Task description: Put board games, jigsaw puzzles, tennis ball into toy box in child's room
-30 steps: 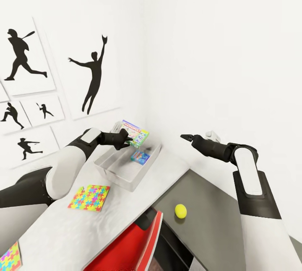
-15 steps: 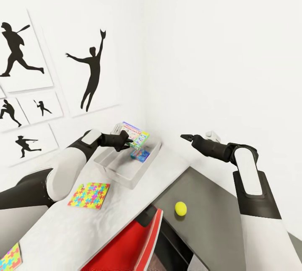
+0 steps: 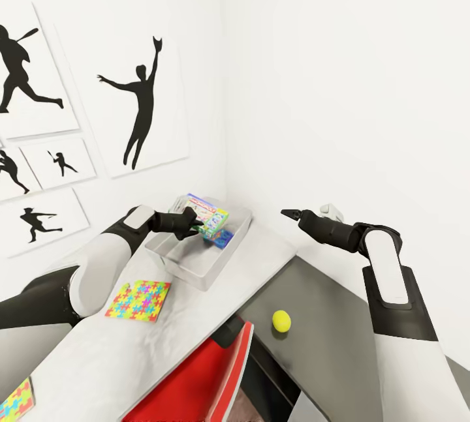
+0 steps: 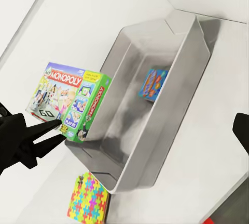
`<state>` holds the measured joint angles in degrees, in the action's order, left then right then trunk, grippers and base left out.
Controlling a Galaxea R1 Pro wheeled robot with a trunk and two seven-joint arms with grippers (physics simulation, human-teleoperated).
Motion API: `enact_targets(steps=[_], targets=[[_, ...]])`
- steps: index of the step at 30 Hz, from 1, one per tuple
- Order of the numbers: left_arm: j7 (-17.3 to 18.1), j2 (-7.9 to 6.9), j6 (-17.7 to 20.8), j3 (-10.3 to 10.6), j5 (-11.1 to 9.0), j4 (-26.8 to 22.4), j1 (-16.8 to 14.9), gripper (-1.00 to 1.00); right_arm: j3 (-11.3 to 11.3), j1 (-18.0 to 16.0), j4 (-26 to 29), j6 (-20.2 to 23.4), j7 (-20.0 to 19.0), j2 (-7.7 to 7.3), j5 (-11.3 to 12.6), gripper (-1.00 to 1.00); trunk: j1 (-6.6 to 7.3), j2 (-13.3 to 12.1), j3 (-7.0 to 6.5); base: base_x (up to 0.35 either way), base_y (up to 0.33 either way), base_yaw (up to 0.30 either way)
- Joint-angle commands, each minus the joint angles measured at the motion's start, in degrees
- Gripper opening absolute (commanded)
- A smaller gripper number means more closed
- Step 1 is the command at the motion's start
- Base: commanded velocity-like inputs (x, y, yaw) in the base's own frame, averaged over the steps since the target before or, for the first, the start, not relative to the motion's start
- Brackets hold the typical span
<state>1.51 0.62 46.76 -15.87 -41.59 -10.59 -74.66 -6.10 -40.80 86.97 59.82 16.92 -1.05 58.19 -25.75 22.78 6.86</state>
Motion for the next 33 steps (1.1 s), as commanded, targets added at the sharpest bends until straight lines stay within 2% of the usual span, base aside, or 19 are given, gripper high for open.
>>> enact_targets(steps=[1, 5, 12, 24, 27, 33], targets=[[0.16, -0.08, 0.25, -0.47, 0.36, -0.04, -0.05, -1.0, -0.01, -0.06, 0.04, 0.18, 0.57, -0.01, 0.61, 1.0, -0.03, 0.14, 0.23, 0.0, 0.0, 0.0], [0.1, -0.32, 0.21, -0.35, 0.37, -0.04, -0.05, -1.0, 0.01, -0.06, 0.04, 0.18, 0.57, -0.01, 0.61, 1.0, -0.03, 0.14, 0.6, 0.0, 0.0, 0.0], [0.07, -1.64, 0.25, -0.06, 0.38, -0.04, 0.03, -1.0, 0.0, -0.06, 0.06, 0.18, 0.57, -0.01, 0.67, 1.0, -0.03, 0.14, 1.26, 0.0, 0.0, 0.0], [0.07, -2.19, 0.17, 0.03, 0.38, -0.04, 0.35, -1.0, -0.05, 0.02, 0.36, 0.18, 0.57, -0.03, 1.04, 1.0, -0.03, 0.14, 2.39, 0.0, 0.0, 0.0], [0.03, -2.2, -1.91, 0.06, 0.49, -0.04, 0.45, -1.0, 0.01, 0.02, 0.39, 0.18, 0.57, -0.01, 1.04, 1.0, -0.03, 0.14, 2.67, 0.0, 0.0, 0.0], [-0.01, -2.15, -3.38, 0.1, 1.0, -0.04, 0.97, -1.0, 0.03, 0.02, 0.5, 0.18, 0.57, -0.01, 1.04, 1.0, -0.03, 0.14, 3.23, 0.0, 0.0, 0.0]])
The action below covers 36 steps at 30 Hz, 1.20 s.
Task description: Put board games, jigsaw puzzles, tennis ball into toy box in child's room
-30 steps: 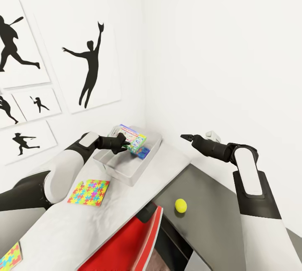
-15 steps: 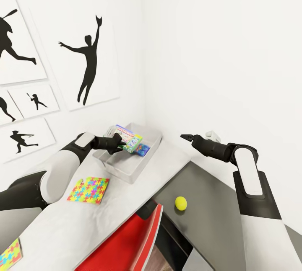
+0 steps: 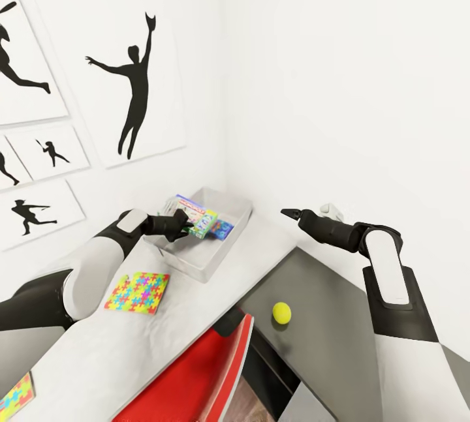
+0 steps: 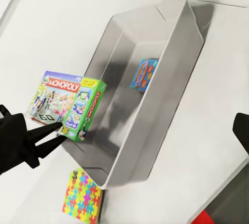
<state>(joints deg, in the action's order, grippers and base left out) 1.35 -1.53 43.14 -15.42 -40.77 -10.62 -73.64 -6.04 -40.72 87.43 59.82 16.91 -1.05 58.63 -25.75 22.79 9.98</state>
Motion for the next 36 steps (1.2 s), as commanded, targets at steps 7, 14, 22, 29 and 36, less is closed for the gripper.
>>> enact_targets(steps=[7, 14, 22, 29, 36], targets=[[0.14, 0.08, -1.46, 0.31, 0.26, -0.01, 0.24, -1.0, 0.0, -0.06, 0.02, 0.18, 0.58, 0.0, 0.61, 1.0, -0.03, 0.13, 0.78, 0.0, 0.0, 0.0], [0.14, 0.13, -3.32, 0.97, 0.28, -0.08, 1.05, -1.0, 0.04, 0.0, 0.04, 0.18, 0.58, 0.0, 0.61, 1.0, -0.03, 0.13, 1.44, 0.0, 0.0, 0.0], [0.22, 0.09, -3.69, 1.03, 2.27, -0.23, 1.18, -1.0, 0.06, 0.1, 0.04, 0.18, 0.58, 0.0, 0.61, 1.0, -0.03, 0.13, 2.19, 0.0, 0.0, 0.0], [0.31, 0.05, -3.84, 1.01, 2.92, -0.27, 1.19, -1.0, 0.06, 0.11, 0.02, 0.18, 0.58, 0.0, 0.61, 1.0, -0.03, 0.13, 2.85, 0.0, 0.0, 0.0], [0.31, 0.24, -3.85, 1.01, 2.97, -0.47, 1.2, -1.0, 0.06, 0.11, 0.02, 0.18, 0.58, 0.0, 0.61, 1.0, -0.03, 0.13, 3.51, 0.0, 0.0, 0.0]])
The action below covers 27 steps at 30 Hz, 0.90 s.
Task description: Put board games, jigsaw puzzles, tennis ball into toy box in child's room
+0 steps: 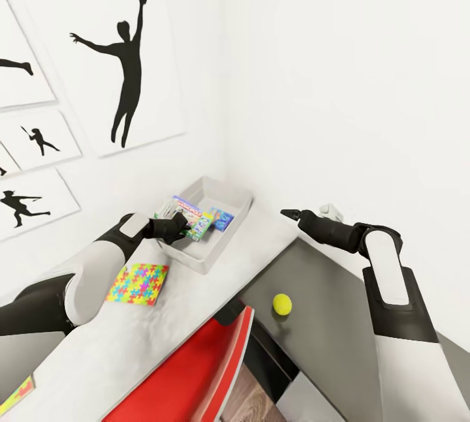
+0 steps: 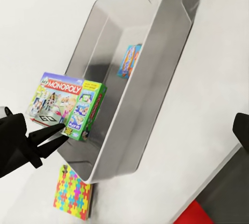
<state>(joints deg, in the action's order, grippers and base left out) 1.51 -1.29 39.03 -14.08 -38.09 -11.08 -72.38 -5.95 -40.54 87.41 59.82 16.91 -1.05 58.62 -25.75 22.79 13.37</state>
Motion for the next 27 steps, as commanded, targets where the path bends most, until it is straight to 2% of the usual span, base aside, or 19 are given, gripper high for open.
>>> enact_targets(steps=[1, 27], targets=[[0.16, 0.05, 0.26, -0.33, 0.29, -0.04, -0.06, -1.0, -0.03, -0.06, 0.04, 0.18, 0.58, 0.0, 0.61, 1.0, -0.03, 0.12, 0.21, 0.0, 0.0, 0.0], [0.58, 0.41, 0.57, -0.59, 0.28, -0.52, -0.13, -1.0, -0.01, 0.03, 0.12, 0.18, 0.58, 0.0, 0.61, 1.0, -0.03, 0.12, 2.46, 0.0, 0.0, 0.0]])
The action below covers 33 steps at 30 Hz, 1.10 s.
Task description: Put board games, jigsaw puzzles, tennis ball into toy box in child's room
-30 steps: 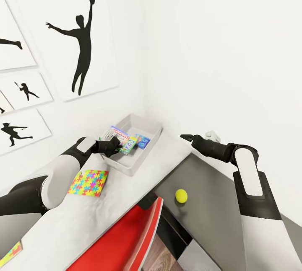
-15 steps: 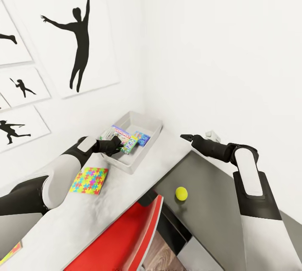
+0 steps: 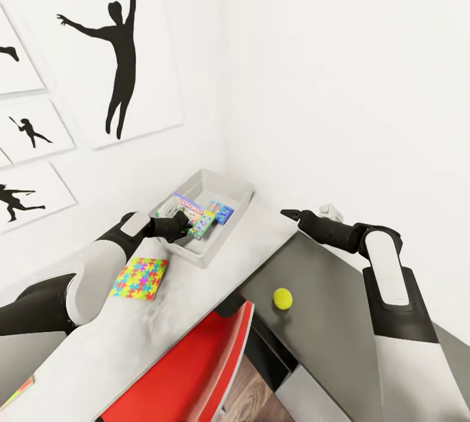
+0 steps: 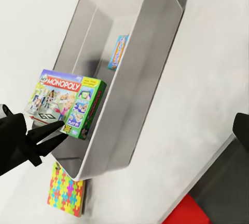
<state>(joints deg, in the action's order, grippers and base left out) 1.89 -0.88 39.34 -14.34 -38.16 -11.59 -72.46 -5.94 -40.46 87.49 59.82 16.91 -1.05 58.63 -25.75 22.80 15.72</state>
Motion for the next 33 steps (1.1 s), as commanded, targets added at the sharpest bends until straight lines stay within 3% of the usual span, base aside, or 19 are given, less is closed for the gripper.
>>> enact_targets(steps=[1, 4, 9, 14, 25, 26, 33], targets=[[0.17, 0.0, 0.24, -0.31, 0.36, -0.3, -0.05, -1.0, -0.03, -0.03, 0.05, 0.18, 0.58, 0.0, 0.61, 1.0, -0.03, 0.11, 0.12, 0.0, 0.0, 0.0], [0.14, 0.01, 0.25, -0.27, 0.36, -1.36, -0.05, -1.0, -0.01, 0.06, 0.02, 0.18, 0.58, 0.0, 0.61, 1.0, -0.03, 0.11, 0.14, 0.0, 0.0, 0.0], [-1.1, 1.44, 1.14, 0.26, 0.54, -2.92, -0.13, -1.0, 0.32, 0.78, -0.25, -0.15, 0.77, 1.24, 0.42, 1.0, -0.03, 0.12, 0.14, 0.0, 0.0, 0.0], [-2.12, 1.0, 2.46, -0.56, 0.04, -2.49, -0.12, -1.0, 0.33, 0.47, -0.51, -0.31, 0.85, 2.75, 0.36, 1.0, -0.03, 0.11, 0.14, 0.0, 0.0, 0.0], [-0.15, 0.88, 5.23, -0.32, 0.36, -2.9, -0.14, -1.0, 0.35, 0.64, -0.56, -0.32, 0.84, 3.41, 0.43, 1.0, -0.03, 0.11, 0.14, 0.0, 0.0, 0.0], [-0.15, 0.88, 5.26, -0.33, 0.36, -2.9, -0.14, 1.0, 0.35, 0.64, -0.56, -0.32, 0.84, 3.41, 0.43, 1.0, -0.03, 0.11, 0.14, 0.0, 0.0, 0.0], [-0.21, 0.8, 5.22, -0.34, 0.37, -2.91, -0.13, 1.0, 0.33, 0.64, -0.56, -0.32, 0.84, 3.42, 0.43, 1.0, -0.03, 0.11, 0.14, 0.0, 0.0, 0.0]])
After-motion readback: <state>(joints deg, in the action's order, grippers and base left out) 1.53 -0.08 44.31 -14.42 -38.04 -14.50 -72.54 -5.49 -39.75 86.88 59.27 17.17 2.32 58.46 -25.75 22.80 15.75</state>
